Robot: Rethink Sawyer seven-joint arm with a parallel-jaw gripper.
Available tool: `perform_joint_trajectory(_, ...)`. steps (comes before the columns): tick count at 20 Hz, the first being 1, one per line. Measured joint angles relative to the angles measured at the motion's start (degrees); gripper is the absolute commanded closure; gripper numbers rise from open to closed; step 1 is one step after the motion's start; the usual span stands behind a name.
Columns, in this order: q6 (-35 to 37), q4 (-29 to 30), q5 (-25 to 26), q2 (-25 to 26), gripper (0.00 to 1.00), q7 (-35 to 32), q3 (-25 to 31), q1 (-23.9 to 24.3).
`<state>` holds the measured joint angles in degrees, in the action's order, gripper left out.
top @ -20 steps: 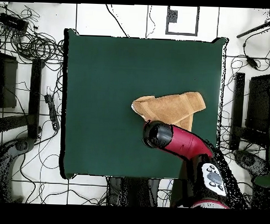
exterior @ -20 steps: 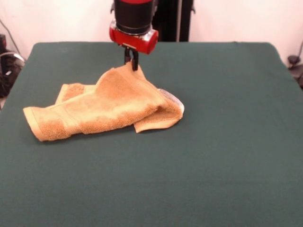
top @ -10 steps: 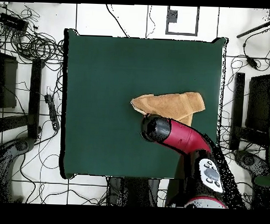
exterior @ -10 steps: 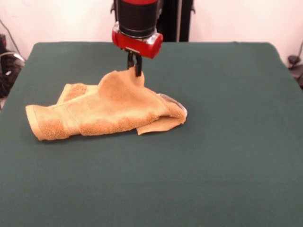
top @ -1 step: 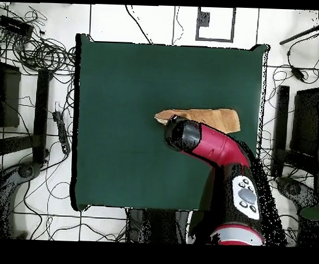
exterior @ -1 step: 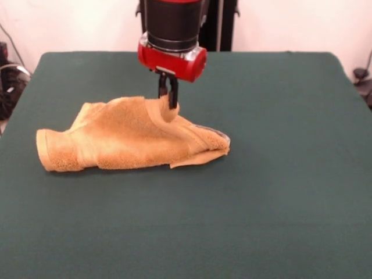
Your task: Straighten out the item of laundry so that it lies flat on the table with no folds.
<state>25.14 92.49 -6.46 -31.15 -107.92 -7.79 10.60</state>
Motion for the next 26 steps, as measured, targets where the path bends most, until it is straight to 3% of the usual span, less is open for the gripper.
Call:
perform_joint_trajectory(19, 6.6, -14.2, -3.5, 4.9, 1.0, 0.0, -2.1, -1.5)
perform_joint_trajectory(26, 13.0, -22.7, -4.6, 9.2, 1.0, 0.0, -3.2, -1.8)
